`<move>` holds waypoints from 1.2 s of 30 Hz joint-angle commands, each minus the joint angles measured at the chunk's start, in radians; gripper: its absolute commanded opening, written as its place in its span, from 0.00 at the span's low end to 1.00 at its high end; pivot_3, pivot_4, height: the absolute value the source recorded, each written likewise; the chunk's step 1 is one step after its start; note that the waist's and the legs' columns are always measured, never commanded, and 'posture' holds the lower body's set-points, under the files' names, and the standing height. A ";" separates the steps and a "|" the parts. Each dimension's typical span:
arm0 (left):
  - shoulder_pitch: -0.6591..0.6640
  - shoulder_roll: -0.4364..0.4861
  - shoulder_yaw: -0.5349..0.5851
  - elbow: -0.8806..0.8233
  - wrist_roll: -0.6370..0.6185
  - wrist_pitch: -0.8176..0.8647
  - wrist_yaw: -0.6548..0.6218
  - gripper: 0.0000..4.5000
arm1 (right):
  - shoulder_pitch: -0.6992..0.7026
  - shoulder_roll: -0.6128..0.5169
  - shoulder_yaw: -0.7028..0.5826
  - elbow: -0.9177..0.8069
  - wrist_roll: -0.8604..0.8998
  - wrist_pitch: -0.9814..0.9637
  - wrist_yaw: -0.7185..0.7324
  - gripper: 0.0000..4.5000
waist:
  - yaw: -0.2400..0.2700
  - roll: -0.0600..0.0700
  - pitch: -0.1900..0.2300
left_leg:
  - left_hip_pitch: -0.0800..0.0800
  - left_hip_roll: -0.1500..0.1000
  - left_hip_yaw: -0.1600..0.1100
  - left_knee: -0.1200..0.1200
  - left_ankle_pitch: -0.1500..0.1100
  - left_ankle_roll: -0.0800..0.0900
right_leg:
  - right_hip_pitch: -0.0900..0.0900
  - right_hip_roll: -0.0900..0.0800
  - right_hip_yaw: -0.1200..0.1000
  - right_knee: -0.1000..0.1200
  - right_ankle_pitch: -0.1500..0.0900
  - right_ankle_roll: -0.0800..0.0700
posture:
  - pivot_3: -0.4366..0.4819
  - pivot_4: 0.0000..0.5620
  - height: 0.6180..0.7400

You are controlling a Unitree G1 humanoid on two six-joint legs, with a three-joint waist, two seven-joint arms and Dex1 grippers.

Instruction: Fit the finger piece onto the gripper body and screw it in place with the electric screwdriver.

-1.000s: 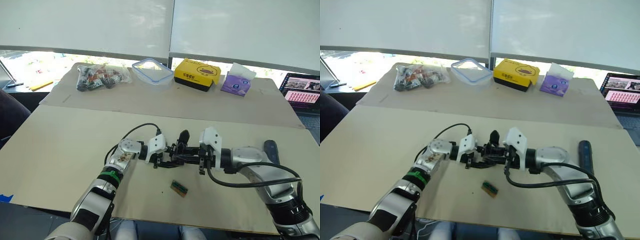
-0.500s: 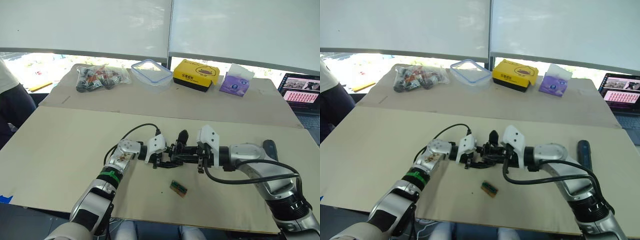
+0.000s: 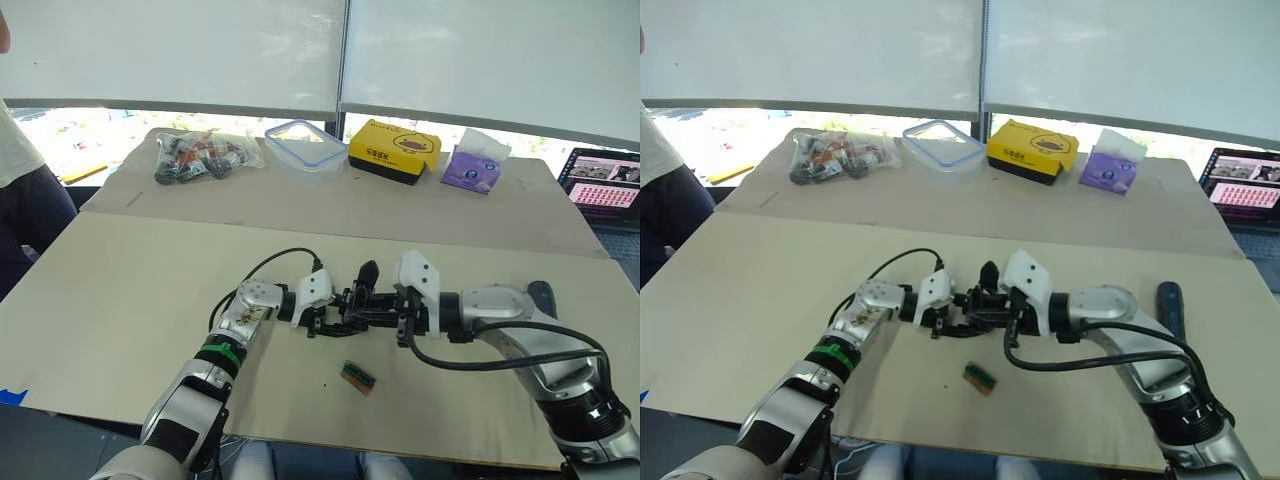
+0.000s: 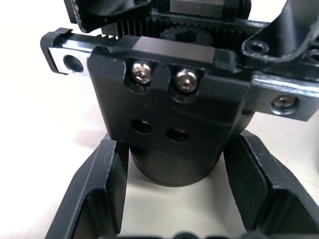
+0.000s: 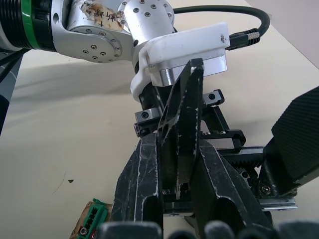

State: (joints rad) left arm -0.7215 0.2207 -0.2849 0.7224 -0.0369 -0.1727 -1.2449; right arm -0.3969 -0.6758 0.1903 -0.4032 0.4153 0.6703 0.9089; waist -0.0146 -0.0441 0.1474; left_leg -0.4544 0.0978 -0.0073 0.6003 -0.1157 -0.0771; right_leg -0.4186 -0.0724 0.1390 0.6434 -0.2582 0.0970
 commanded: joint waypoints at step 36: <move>0.064 0.040 0.035 -0.066 -0.019 0.039 0.019 0.99 | 0.182 0.076 -0.301 -0.149 0.212 -0.376 0.088 1.00 | -0.003 0.000 0.000 | 0.000 0.000 0.000 0.000 0.000 0.000 | -0.001 0.000 0.000 0.001 -0.001 0.001 | 0.48 0.27 1.00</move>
State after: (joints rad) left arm -0.6829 0.2316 -0.2586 0.6754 -0.0530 -0.1461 -1.2210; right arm -0.2226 -0.5837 -0.0584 -0.4965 0.5888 0.3190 1.0000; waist -0.0177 -0.0441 0.1475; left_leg -0.4548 0.0978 -0.0075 0.5999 -0.1157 -0.0771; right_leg -0.4195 -0.0722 0.1390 0.6442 -0.2591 0.0983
